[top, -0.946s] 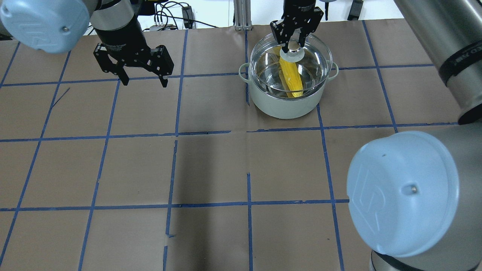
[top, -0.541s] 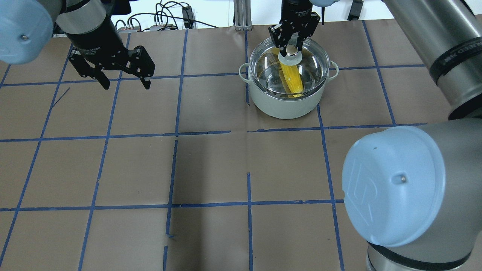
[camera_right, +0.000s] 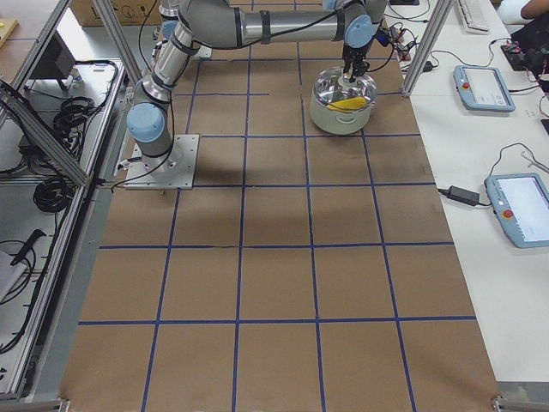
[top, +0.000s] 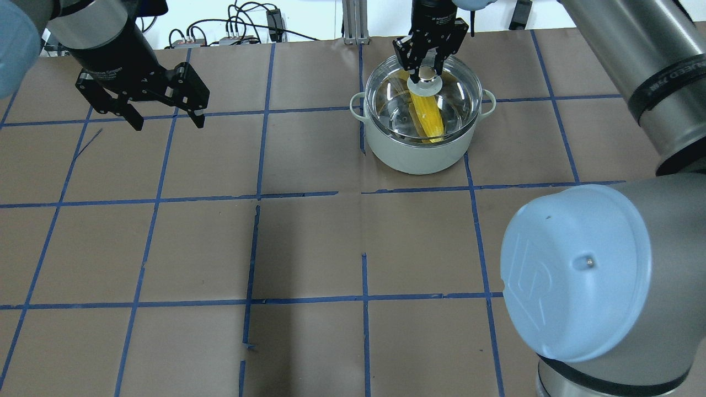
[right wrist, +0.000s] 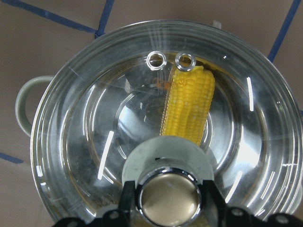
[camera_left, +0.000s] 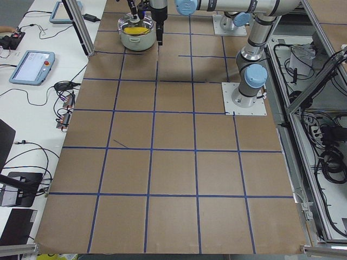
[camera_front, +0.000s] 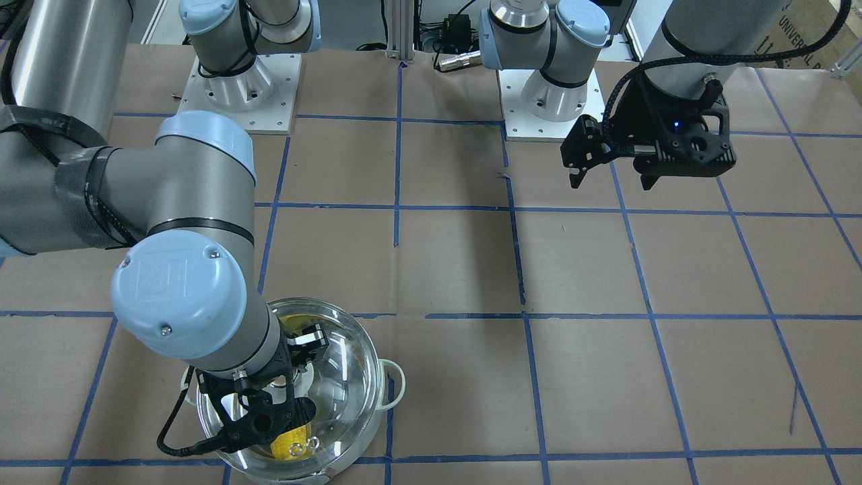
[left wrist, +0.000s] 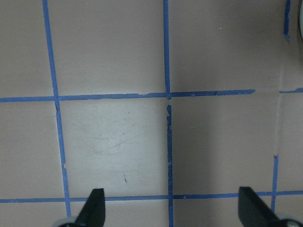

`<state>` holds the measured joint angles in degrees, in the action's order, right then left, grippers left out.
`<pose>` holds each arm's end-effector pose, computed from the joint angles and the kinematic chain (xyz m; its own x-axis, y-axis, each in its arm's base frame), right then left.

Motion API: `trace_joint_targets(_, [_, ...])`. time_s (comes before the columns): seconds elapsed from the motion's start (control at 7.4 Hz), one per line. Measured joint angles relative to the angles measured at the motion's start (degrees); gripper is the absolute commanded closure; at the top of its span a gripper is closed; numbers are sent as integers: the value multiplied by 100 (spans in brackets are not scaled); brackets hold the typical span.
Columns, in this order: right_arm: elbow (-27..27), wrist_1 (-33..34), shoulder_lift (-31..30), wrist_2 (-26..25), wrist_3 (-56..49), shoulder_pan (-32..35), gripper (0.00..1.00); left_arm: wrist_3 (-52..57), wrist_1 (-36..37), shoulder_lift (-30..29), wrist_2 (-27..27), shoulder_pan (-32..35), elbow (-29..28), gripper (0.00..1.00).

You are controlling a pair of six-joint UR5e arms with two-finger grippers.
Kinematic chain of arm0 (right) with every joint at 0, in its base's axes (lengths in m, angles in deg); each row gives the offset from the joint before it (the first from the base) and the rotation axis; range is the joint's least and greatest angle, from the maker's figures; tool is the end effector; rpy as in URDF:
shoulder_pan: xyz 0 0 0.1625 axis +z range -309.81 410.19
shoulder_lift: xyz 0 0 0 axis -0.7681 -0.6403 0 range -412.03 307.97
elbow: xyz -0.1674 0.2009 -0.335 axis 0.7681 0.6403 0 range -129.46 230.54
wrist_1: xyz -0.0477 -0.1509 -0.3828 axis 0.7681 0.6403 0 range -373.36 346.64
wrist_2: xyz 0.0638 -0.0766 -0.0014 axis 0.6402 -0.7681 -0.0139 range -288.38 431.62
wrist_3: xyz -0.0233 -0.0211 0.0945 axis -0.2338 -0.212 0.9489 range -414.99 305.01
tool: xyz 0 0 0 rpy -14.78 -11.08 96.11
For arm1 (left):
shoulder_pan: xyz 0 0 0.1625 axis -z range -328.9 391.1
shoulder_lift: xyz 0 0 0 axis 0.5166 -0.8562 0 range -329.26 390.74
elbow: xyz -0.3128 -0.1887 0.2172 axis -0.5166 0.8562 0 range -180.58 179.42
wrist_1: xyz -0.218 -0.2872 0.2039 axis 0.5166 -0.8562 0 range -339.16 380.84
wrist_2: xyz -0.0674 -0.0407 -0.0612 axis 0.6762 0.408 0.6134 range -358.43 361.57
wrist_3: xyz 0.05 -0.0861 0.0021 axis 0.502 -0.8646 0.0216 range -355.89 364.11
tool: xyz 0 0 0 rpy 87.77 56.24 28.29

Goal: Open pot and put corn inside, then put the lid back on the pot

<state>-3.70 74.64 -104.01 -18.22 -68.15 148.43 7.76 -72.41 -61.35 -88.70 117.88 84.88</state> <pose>0.2391 -0.7188 0.3752 -0.9311 -0.3642 -0.0195 -0.3647 0.9284 0.0717 -0.1042 -0.5123 0.5030 -1.0000 0.0075 -0.0038 0.0075 0.9999 0.0143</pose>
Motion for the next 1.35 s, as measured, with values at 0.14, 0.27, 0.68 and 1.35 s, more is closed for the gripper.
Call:
trace_joint_targets(0.14, [0,-13,-10,-4,4,1,62,104,-12,28,-12,-31,2,0])
trace_joint_targets(0.27, [-3,-32,-17,-7,6,1,62,181,-27,44,-23,-46,8,0])
trace_joint_targets(0.68, [-30,-52,-28,-2,1,2,62,194,-110,101,-37,-61,26,0])
trace_joint_targets(1.35, [-18,-67,-7,3,-9,-6,58,187,-167,164,-36,-75,40,0])
